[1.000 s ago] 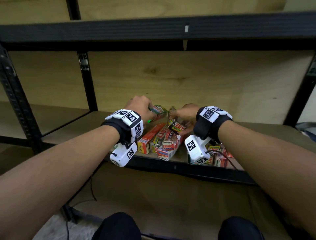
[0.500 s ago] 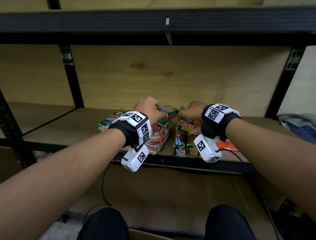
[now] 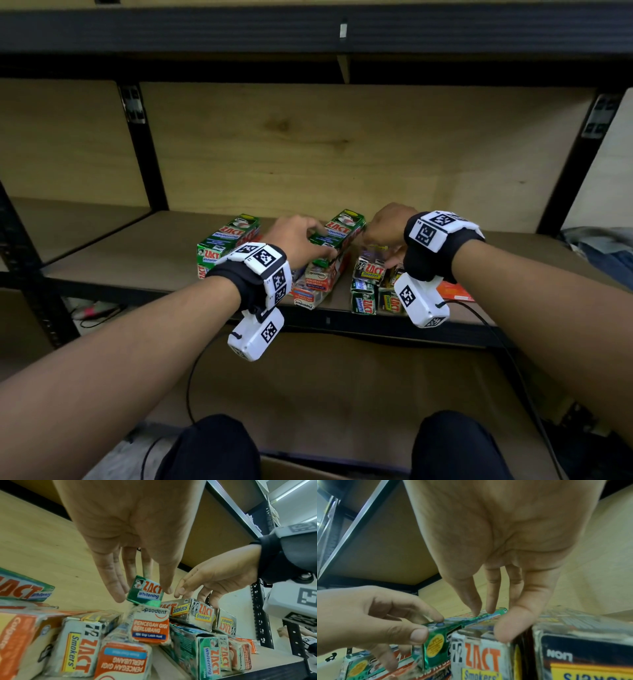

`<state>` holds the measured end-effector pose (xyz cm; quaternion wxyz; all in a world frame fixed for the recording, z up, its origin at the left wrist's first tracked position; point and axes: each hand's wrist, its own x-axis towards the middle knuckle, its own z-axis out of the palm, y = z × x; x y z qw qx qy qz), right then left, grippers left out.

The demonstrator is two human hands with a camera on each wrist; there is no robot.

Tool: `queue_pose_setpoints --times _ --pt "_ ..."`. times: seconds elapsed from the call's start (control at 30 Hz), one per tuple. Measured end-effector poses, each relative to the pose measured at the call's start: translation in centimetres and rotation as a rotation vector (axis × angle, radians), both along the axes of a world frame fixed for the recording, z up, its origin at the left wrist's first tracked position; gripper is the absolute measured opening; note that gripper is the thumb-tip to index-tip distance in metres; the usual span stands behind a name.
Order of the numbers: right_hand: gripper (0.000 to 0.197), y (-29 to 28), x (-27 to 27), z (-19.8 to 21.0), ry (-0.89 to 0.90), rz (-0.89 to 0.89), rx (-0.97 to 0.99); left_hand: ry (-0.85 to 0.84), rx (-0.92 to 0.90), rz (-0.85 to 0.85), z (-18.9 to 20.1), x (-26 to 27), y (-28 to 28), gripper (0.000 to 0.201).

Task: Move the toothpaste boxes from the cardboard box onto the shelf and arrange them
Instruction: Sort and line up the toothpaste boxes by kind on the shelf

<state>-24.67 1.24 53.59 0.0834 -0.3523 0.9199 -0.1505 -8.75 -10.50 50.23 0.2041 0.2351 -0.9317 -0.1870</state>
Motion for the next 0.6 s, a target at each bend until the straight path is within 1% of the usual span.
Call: queue_pose_setpoints --times 0.07,0.17,0.2,0.23,0.27,0.33,0.37,0.43,0.53,0.6 --pt "0.041 0.3 -0.2 0.5 0.092 0.010 0.048 0.010 0.018 -0.021 0.2 0.4 0.0 0.048" --pt "0.035 1.1 -0.1 1.4 0.247 0.020 0.134 0.036 0.105 -0.102 0.4 0.8 -0.2 0.027" --pt "0.036 1.5 -0.2 1.3 0.256 0.031 0.186 0.045 0.115 -0.115 0.5 1.0 -0.2 0.023" --pt "0.038 1.6 -0.6 1.2 0.242 0.046 0.235 0.056 0.101 -0.117 0.6 1.1 -0.2 0.023" --pt "0.039 1.7 -1.0 0.9 0.187 0.051 0.262 0.062 0.066 -0.102 0.6 1.1 -0.3 0.025" --pt "0.039 2.1 -1.3 0.5 0.088 0.083 0.221 0.043 -0.010 -0.061 0.4 1.0 -0.8 0.023" --pt "0.037 2.4 -1.2 0.6 0.075 0.117 0.201 0.013 -0.034 -0.040 0.2 0.8 -1.1 0.020" --pt "0.038 2.6 -1.4 0.7 0.074 0.141 0.159 -0.082 -0.079 0.016 -0.5 0.5 -2.2 0.017" --pt "0.038 2.6 -1.7 0.5 0.073 0.143 0.104 -0.238 -0.135 0.101 -1.6 0.0 -3.7 0.021" --pt "0.037 2.6 -1.6 0.3 0.098 0.171 0.100 -0.329 -0.168 0.129 -2.0 -0.2 -4.1 0.025"
